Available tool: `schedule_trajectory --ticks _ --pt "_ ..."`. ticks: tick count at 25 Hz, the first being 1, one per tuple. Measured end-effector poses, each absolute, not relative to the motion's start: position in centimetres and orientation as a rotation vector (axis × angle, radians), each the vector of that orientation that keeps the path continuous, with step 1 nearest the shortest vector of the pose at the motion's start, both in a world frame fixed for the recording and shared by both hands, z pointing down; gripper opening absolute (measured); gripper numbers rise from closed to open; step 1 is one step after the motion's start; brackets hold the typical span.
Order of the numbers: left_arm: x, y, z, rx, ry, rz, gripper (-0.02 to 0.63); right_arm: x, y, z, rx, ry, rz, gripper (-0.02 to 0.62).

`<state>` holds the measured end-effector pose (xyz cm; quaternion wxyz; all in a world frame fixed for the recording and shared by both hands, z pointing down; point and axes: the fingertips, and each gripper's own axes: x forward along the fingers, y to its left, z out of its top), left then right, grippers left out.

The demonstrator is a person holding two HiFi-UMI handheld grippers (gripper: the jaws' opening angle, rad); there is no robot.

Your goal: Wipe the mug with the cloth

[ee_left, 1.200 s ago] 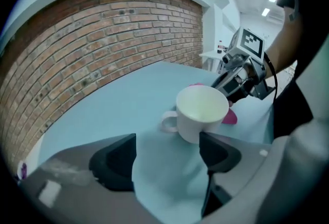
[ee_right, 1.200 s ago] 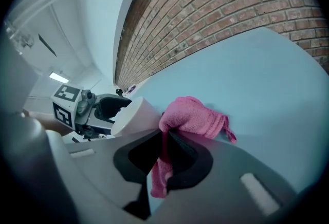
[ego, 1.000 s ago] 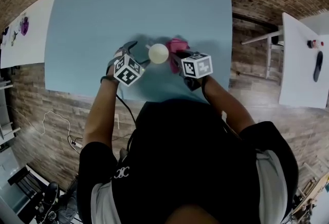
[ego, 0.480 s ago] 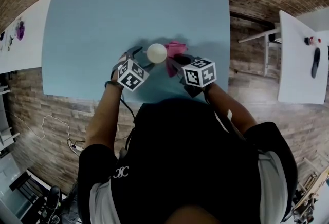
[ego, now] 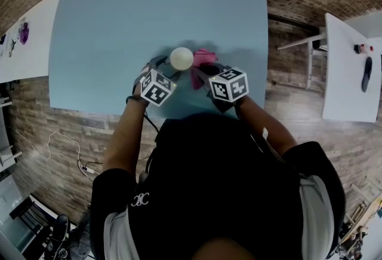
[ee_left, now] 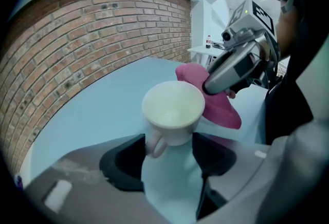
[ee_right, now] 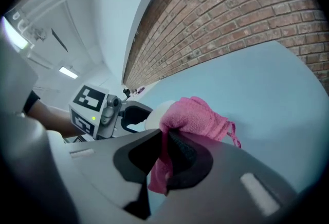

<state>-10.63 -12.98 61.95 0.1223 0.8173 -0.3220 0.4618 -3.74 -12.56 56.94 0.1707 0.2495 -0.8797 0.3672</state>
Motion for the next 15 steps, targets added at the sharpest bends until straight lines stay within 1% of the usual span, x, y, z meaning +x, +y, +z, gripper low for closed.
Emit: schedule_trajectory --ticks 2,3,8,11,13,15 --pt "-10.7 -12.8 61.9 2.389 -0.962 1.344 0.213 -4.0 -12.8 56.5 0.702 -2.51 1.043 0.038" --pt "-10.7 -12.7 61.9 2.392 -0.972 1.34 0.168 -4.3 -12.7 57.0 0.686 -2.497 1.043 0.038" --pt "-10.0 -12.5 61.9 2.381 -0.989 1.305 0.164 -4.9 -11.7 60.0 0.638 -2.415 1.029 0.038" --pt "-9.6 -12.1 62.0 2.385 -0.963 1.305 0.158 -5.3 -11.5 58.6 0.62 -2.455 1.011 0.038" --pt "-9.1 -11.7 62.2 2.398 -0.932 1.302 0.135 -6.1 -11.5 57.0 0.597 -2.504 0.992 0.038" --pt "-8.4 -11.3 62.5 2.406 -0.908 1.3 0.135 -6.9 -11.6 56.7 0.578 -2.516 0.975 0.038"
